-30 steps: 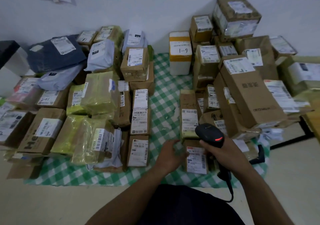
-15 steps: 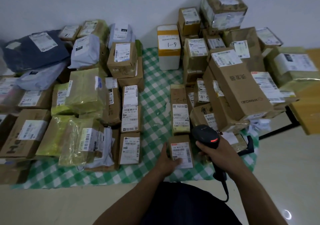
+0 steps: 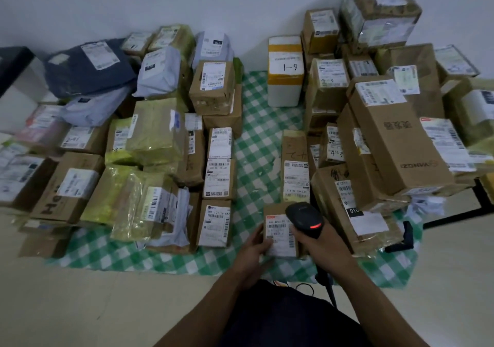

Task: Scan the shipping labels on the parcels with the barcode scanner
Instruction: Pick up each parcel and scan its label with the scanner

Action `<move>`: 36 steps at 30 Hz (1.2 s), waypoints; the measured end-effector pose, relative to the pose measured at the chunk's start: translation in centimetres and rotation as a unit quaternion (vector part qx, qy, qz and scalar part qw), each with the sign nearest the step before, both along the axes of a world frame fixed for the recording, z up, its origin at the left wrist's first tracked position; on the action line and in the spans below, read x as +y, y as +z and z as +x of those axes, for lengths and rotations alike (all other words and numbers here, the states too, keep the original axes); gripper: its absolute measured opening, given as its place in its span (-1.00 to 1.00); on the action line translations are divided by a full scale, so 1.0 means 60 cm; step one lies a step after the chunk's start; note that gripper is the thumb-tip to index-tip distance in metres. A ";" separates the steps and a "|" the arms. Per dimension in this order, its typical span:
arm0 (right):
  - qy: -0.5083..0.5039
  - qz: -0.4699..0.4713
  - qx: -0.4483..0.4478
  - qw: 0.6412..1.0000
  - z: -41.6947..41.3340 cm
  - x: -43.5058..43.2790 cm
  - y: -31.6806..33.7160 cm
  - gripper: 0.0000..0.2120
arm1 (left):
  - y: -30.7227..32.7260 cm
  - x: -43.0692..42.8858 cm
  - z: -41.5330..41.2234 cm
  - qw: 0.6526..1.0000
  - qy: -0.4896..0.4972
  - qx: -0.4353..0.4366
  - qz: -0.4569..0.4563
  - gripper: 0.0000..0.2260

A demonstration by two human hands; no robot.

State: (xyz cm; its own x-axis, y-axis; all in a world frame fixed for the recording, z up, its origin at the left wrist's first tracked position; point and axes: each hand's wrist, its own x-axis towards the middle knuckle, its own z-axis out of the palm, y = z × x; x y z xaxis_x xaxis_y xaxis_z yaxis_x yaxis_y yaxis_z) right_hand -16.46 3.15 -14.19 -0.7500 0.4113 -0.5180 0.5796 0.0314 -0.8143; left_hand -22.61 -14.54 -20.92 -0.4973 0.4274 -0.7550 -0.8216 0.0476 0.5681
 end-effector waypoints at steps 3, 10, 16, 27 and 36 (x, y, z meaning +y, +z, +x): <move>-0.003 -0.025 0.028 0.999 -0.008 -0.005 0.014 -0.55 | 0.013 -0.015 -0.015 0.997 0.005 0.073 0.000 -0.58; 0.000 -0.046 0.084 0.995 -0.039 0.002 0.065 -0.69 | 0.072 -0.053 -0.047 0.987 -0.038 0.146 0.050 -0.09; 0.022 0.001 0.109 0.994 -0.071 0.010 0.106 -0.62 | 0.108 -0.040 -0.098 0.944 -0.008 0.318 -0.086 0.04; 0.156 0.019 0.109 0.981 -0.110 -0.005 0.159 -0.73 | 0.126 0.003 -0.191 0.903 0.050 0.407 -0.129 0.04; 0.181 0.019 0.094 0.979 -0.131 -0.013 0.186 -0.71 | 0.127 0.012 -0.213 0.889 0.030 0.426 -0.166 0.07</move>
